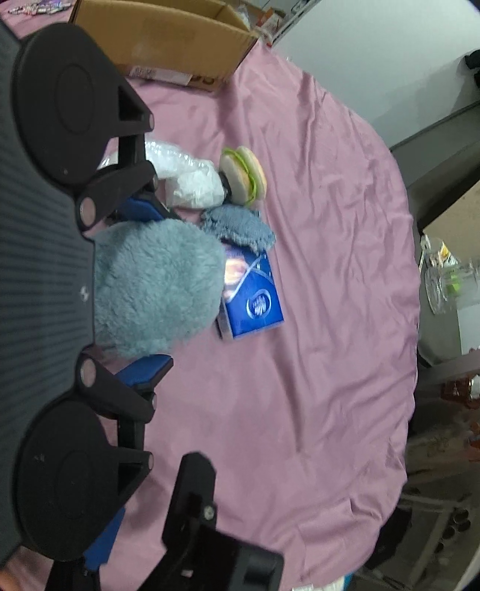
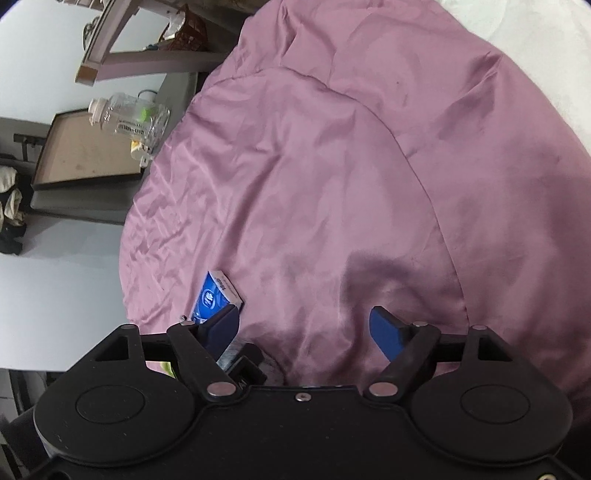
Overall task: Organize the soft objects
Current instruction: 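Lift the held fuzzy plush with both grippers and carry it toward the box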
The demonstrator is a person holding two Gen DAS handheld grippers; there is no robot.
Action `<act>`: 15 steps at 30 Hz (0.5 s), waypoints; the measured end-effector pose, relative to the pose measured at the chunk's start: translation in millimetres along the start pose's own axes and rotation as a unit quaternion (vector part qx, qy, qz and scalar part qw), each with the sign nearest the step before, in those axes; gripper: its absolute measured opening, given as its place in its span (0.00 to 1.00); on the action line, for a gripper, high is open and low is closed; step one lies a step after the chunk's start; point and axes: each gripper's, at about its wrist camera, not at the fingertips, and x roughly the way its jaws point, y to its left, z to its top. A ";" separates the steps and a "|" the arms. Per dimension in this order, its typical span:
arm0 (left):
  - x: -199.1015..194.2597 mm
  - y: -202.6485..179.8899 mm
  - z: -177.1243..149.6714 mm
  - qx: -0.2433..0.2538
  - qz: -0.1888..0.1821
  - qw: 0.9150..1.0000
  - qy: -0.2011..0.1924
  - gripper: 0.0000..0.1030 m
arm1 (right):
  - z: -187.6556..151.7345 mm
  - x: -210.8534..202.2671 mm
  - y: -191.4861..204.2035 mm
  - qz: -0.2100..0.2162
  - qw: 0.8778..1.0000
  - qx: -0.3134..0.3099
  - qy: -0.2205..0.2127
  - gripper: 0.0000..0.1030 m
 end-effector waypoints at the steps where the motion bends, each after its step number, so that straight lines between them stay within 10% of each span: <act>1: 3.0 0.7 -0.1 0.004 0.005 1.000 0.004 0.71 | 0.4 2.0 0.6 -0.001 1.000 -0.002 0.004 0.75; 15: -17.8 67.6 -6.2 -0.052 -0.014 0.998 -0.032 0.71 | -14.2 14.3 31.3 0.016 0.997 -0.067 0.019 0.73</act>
